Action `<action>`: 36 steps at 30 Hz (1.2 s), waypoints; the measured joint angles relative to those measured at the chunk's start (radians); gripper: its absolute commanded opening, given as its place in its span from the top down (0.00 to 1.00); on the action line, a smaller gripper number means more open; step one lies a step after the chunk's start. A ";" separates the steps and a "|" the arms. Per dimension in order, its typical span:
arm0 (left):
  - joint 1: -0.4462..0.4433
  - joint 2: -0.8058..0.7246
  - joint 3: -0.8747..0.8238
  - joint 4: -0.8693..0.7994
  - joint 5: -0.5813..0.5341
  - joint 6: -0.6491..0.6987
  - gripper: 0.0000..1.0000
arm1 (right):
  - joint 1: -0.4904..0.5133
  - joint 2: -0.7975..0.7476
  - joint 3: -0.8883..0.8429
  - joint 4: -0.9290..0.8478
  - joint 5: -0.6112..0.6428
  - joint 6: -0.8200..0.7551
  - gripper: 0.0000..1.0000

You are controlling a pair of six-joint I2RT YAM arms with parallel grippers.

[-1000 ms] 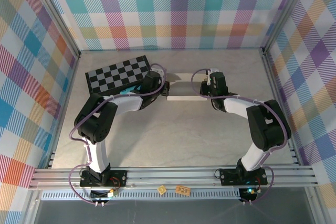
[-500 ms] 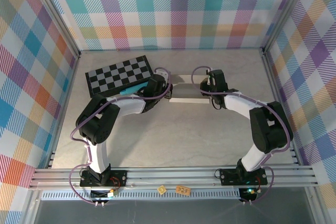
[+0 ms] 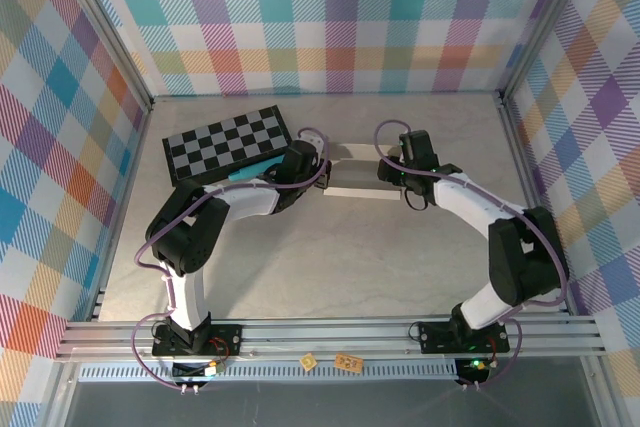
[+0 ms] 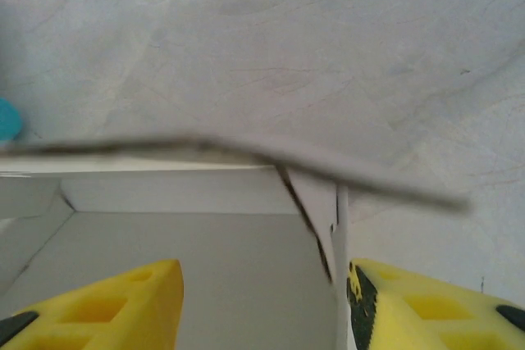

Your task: Fold the paper box

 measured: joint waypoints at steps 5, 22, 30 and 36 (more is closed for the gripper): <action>0.000 0.006 0.011 -0.007 0.002 0.003 1.00 | 0.000 -0.079 -0.006 -0.047 -0.014 0.072 0.43; -0.002 0.016 0.032 -0.027 0.008 0.003 1.00 | 0.119 -0.328 0.046 -0.306 -0.051 1.062 0.01; -0.002 0.017 0.037 -0.032 0.008 0.003 1.00 | 0.151 -0.247 0.047 -0.271 -0.063 1.386 0.03; -0.002 0.028 0.055 -0.045 0.019 0.003 1.00 | 0.212 -0.241 0.004 -0.229 -0.053 1.464 0.15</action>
